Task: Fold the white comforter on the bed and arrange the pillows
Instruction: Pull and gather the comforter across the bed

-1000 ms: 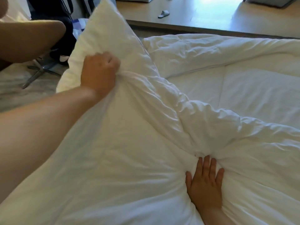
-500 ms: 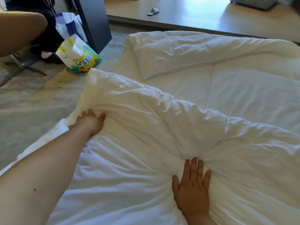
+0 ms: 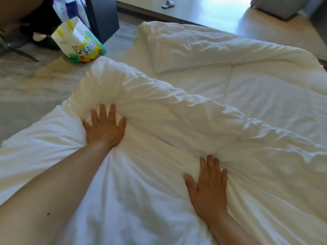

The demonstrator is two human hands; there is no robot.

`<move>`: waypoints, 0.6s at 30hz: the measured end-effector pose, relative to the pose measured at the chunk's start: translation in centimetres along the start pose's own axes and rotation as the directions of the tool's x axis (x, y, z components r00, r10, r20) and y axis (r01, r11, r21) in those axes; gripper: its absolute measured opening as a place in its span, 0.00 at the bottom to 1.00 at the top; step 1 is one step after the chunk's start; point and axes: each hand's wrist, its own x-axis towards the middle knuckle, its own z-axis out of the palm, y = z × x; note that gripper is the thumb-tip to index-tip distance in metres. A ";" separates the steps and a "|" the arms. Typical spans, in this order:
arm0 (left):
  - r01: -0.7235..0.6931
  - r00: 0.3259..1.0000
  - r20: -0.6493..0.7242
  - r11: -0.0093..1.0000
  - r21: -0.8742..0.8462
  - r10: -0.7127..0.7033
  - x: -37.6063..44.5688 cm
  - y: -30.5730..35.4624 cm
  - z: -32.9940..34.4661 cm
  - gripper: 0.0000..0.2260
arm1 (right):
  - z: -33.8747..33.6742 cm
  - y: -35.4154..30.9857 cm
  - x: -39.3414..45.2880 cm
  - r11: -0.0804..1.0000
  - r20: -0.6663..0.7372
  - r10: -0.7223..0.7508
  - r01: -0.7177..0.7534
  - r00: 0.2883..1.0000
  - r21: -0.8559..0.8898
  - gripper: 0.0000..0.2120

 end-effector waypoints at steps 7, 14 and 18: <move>0.034 0.999 -0.014 0.995 -0.094 -0.036 1.3 -0.5 0.6 0.37 | -5.2 -4.8 13.4 0.990 0.078 -0.085 0.093 0.993 -0.103 0.33; -0.006 0.983 0.178 0.979 -0.202 0.042 4.1 -1.9 -0.9 0.38 | 2.0 -2.3 17.5 0.976 0.302 0.016 0.051 0.953 -0.213 0.34; -0.006 0.971 0.231 0.972 -0.237 0.062 4.4 -1.6 -2.0 0.38 | 1.9 -2.3 17.8 0.970 0.312 0.026 0.051 0.950 -0.236 0.34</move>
